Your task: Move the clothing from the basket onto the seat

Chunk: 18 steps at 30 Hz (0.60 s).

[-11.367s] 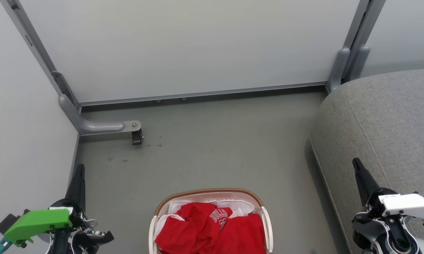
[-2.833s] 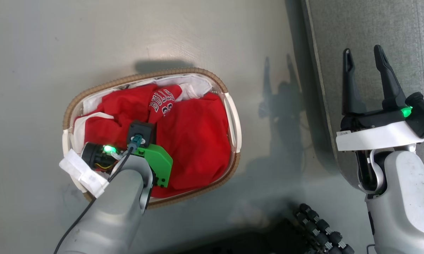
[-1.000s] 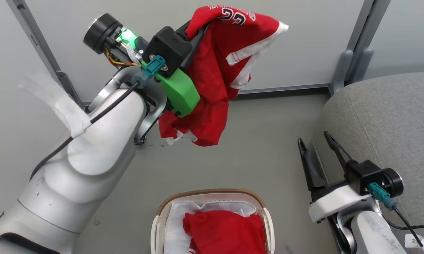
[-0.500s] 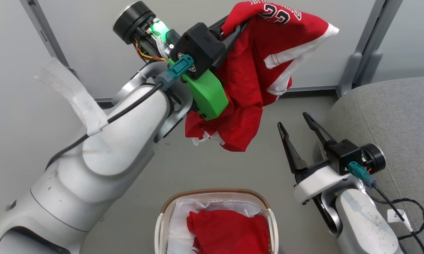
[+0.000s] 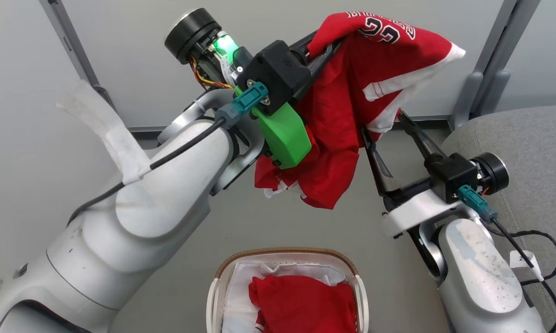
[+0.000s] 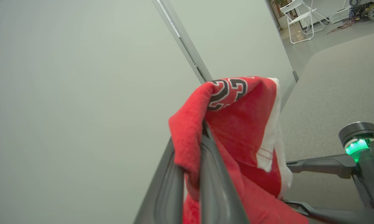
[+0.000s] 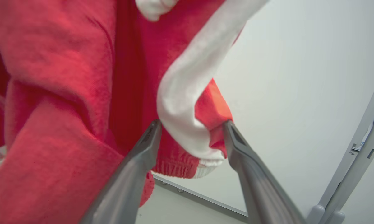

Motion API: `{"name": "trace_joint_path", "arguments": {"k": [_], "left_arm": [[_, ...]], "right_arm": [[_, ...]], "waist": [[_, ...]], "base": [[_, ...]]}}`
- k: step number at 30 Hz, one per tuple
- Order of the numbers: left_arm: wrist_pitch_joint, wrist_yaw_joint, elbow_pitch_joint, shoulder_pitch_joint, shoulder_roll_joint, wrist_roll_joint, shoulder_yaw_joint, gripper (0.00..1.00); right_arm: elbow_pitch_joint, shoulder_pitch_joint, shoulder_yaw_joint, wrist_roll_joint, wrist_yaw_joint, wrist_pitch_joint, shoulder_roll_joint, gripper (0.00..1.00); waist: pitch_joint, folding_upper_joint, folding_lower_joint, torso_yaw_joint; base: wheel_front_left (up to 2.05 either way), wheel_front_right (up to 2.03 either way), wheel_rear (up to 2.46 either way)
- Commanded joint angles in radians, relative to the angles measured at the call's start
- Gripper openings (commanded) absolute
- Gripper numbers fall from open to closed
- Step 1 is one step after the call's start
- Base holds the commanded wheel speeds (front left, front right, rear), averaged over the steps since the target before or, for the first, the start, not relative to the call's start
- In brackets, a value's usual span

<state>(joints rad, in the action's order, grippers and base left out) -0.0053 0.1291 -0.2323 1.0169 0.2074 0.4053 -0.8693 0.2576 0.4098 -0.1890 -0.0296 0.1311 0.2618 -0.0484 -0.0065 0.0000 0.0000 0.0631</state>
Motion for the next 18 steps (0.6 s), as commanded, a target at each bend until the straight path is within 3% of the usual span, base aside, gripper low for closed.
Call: {"name": "trace_joint_path", "arguments": {"k": [1,11,13,15,18], "left_arm": [[0.001,-0.001,0.005,-0.016,0.001,0.009,-0.002,0.00],[-0.002,-0.001,0.025,-0.036,-0.009,0.028,-0.027,0.00],[-0.006,-0.001,0.020,-0.045,-0.005,0.034,-0.030,0.00],[-0.007,-0.005,0.013,-0.057,-0.002,0.042,-0.029,0.00],[-0.014,-0.009,0.002,-0.083,0.008,0.060,-0.026,0.00]], "right_arm": [[-0.008,0.012,-0.004,-0.004,-0.001,0.005,-0.004,1.00],[0.029,0.071,-0.026,0.015,-0.001,0.005,-0.004,1.00],[0.048,0.079,-0.030,0.005,-0.001,0.005,-0.004,0.35],[0.062,0.085,-0.032,-0.001,-0.001,0.005,-0.004,0.00],[0.073,0.086,-0.030,-0.011,-0.001,0.005,-0.004,0.00]], "waist": [[-0.002,0.0000,0.0000,0.000],[-0.004,0.0000,0.0000,0.014],[-0.005,0.0000,0.0000,0.018],[-0.006,0.0000,0.0000,0.019],[-0.006,0.0000,0.0000,0.019]], "base": [[0.00,0.00,0.00],[0.00,0.00,0.00],[0.00,0.00,0.00],[0.00,0.00,0.00],[0.00,0.00,0.00]]}}
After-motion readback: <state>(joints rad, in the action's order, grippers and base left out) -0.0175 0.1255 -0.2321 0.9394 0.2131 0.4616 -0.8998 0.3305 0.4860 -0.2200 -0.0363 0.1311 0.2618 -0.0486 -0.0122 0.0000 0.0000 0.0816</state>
